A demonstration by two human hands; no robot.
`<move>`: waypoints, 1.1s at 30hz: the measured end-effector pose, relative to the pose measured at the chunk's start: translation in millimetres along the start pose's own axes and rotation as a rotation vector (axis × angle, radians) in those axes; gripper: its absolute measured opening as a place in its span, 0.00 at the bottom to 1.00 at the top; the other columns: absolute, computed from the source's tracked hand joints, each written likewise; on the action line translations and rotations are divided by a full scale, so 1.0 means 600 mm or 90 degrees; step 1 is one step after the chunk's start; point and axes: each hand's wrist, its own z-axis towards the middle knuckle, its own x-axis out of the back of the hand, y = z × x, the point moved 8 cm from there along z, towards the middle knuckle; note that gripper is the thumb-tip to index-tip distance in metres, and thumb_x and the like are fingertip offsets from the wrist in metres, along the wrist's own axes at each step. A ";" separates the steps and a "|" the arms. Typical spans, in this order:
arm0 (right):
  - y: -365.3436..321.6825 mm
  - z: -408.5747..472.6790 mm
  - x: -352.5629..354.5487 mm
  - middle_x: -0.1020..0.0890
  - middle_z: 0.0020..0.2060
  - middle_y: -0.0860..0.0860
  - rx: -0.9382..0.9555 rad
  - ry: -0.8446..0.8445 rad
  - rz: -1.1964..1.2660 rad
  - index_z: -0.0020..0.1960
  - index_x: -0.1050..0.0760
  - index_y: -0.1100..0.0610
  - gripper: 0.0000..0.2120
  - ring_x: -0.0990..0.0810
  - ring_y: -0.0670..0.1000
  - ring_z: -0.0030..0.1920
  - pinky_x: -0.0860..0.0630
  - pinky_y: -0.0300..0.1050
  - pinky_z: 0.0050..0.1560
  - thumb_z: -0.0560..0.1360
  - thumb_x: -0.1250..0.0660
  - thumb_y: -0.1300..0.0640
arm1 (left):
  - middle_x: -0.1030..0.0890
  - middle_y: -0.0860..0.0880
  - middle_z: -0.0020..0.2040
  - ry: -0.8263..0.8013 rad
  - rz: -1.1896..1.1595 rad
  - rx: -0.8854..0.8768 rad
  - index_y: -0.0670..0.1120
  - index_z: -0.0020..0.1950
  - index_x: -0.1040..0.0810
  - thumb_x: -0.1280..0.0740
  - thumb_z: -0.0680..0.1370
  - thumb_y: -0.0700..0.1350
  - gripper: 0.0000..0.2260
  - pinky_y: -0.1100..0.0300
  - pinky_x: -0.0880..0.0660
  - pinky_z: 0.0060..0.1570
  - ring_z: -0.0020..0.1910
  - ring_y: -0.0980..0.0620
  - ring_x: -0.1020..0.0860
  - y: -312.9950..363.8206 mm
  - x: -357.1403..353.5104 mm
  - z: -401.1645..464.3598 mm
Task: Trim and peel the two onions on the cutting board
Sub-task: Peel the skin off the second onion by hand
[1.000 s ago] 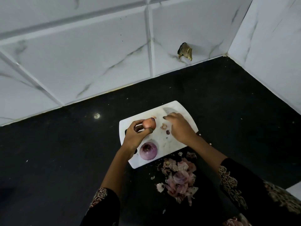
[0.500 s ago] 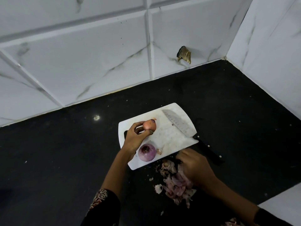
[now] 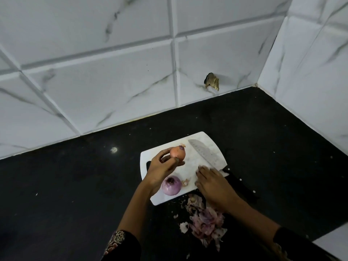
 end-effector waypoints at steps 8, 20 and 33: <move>0.001 -0.128 0.038 0.20 0.36 0.44 -0.098 0.155 0.335 0.40 0.20 0.53 0.09 0.22 0.39 0.34 0.28 0.30 0.34 0.69 0.39 0.55 | 0.21 0.43 0.47 -0.058 -0.166 0.052 0.45 0.56 0.23 0.40 0.75 0.35 0.13 0.61 0.31 0.37 0.39 0.52 0.20 0.002 -0.051 -0.054; 0.025 -0.139 0.214 0.18 0.44 0.44 -0.245 0.319 0.739 0.49 0.21 0.48 0.05 0.20 0.40 0.45 0.25 0.33 0.45 0.73 0.30 0.55 | 0.21 0.45 0.53 -0.131 -0.071 0.005 0.47 0.63 0.23 0.37 0.74 0.40 0.17 0.62 0.30 0.40 0.39 0.54 0.23 0.011 -0.102 -0.128; 0.005 -0.123 0.230 0.18 0.40 0.46 -0.224 0.351 0.613 0.48 0.18 0.57 0.05 0.20 0.39 0.41 0.27 0.27 0.44 0.72 0.29 0.62 | 0.20 0.49 0.47 -0.134 -0.010 0.003 0.46 0.66 0.25 0.37 0.77 0.43 0.16 0.61 0.29 0.43 0.41 0.55 0.23 0.015 -0.108 -0.154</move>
